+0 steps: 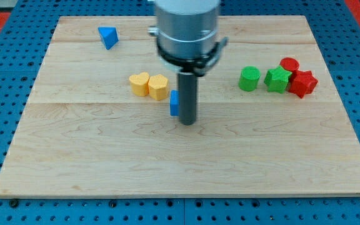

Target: Push the blue blocks into the yellow blocks

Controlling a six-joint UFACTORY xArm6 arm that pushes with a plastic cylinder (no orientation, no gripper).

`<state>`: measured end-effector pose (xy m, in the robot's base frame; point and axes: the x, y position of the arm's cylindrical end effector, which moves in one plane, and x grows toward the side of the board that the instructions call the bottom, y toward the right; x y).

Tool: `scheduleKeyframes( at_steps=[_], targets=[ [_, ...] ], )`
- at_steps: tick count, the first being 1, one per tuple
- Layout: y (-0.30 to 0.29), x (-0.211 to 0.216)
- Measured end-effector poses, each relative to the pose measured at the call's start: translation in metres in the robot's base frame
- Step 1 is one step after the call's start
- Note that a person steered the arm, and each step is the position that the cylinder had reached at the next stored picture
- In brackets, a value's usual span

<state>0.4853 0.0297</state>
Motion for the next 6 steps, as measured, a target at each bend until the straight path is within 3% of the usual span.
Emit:
scheduleKeyframes(
  at_steps=[1,2,4,5,6],
  targets=[
    [0.010,-0.013],
    [-0.073,-0.024],
    [-0.103,-0.008],
    [-0.187,-0.036],
    [-0.248,-0.110]
  ],
)
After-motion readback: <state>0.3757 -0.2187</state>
